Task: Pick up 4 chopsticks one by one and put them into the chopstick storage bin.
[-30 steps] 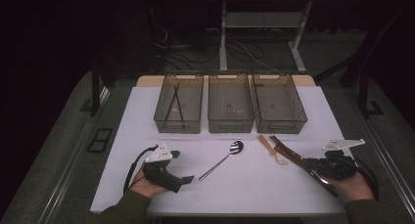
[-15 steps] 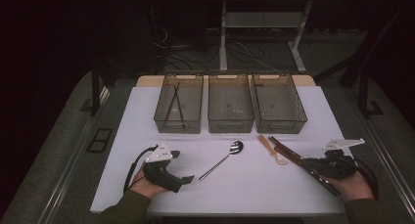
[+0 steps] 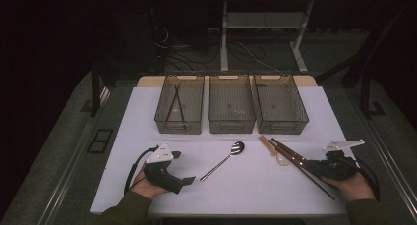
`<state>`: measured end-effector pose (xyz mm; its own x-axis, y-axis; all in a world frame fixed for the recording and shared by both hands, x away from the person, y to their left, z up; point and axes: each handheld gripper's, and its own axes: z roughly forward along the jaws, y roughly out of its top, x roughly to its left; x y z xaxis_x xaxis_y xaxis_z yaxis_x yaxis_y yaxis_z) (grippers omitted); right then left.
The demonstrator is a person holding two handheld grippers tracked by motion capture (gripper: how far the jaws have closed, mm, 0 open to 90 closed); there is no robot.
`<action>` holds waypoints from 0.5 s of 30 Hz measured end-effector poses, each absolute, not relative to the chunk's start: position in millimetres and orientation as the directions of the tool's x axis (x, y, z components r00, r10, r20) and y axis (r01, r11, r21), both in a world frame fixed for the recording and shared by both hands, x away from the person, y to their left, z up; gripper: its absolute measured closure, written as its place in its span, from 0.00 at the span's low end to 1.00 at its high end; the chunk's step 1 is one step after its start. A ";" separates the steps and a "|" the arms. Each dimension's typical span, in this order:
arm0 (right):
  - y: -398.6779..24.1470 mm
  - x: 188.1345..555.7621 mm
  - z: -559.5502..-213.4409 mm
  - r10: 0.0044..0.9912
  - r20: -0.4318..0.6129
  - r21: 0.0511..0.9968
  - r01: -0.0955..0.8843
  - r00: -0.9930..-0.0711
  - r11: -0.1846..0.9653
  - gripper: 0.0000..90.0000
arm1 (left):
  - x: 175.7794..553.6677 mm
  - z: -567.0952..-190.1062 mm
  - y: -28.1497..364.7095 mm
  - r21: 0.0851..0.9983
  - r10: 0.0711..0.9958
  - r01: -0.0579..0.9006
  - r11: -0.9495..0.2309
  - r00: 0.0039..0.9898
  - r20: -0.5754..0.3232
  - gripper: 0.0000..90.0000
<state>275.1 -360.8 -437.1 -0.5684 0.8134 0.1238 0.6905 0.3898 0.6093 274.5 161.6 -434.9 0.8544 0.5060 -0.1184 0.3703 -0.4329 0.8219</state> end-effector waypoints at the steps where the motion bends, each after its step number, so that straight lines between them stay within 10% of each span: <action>1: -360.9 275.1 -436.9 0.813 0.125 0.608 0.691 -0.569 0.391 0.92 | 274.5 -434.8 161.7 0.822 0.506 0.370 -0.433 0.855 -0.118 0.00; 15: -362.7 274.3 -434.4 0.801 0.123 0.624 0.674 -0.586 0.397 0.94 | 274.4 -434.9 161.4 0.822 0.505 0.368 -0.434 0.855 -0.116 0.00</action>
<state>274.3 -362.7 -434.4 -0.5857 0.8011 0.1229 0.6735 0.3968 0.6237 274.4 161.4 -434.9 0.8554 0.5047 -0.1164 0.3682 -0.4344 0.8220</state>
